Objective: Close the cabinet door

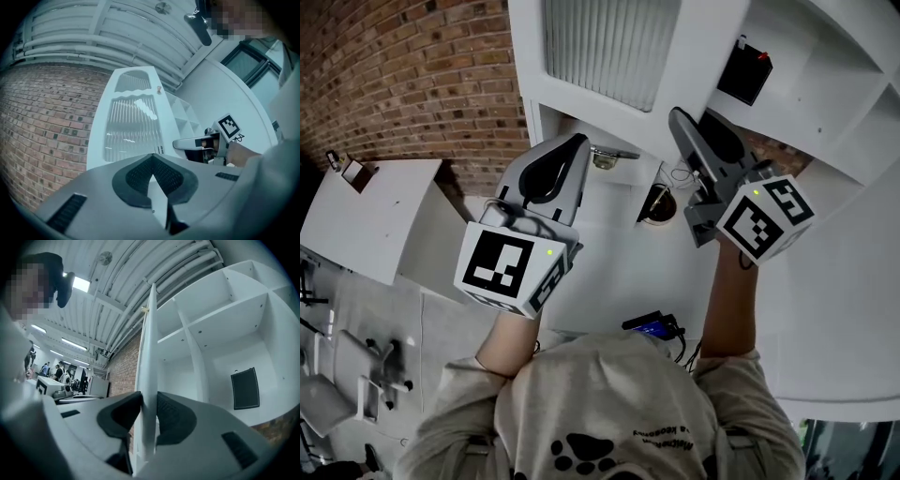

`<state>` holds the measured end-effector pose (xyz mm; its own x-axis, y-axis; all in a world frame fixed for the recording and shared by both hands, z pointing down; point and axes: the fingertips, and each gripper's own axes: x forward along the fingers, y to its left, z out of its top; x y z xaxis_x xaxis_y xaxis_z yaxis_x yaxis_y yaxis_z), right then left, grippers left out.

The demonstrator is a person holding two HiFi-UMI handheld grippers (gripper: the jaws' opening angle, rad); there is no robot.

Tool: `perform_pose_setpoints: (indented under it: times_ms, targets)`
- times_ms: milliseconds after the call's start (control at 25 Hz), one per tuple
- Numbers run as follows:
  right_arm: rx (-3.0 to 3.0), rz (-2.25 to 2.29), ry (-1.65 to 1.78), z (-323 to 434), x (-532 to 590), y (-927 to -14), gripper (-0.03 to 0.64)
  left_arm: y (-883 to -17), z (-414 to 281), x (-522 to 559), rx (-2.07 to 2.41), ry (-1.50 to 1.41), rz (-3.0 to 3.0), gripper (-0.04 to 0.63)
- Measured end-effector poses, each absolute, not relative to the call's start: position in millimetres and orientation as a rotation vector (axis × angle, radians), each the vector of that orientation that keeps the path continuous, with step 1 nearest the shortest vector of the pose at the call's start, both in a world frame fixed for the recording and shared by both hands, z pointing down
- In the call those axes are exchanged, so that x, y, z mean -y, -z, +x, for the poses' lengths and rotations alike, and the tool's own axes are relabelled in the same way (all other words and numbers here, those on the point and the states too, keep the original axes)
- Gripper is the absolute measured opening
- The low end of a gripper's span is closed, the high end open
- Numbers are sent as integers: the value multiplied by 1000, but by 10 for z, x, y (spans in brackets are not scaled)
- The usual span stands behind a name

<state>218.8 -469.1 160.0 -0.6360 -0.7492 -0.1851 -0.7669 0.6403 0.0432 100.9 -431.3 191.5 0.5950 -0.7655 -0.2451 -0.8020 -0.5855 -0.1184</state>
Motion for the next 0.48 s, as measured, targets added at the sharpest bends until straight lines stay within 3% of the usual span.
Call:
perform_pose_setpoints:
  times_ms: [480]
  targets:
    - [-2757,-1108,-147,2355,5047,-1593,110,-1958,1235,4627,-1389,-221,-2568,8]
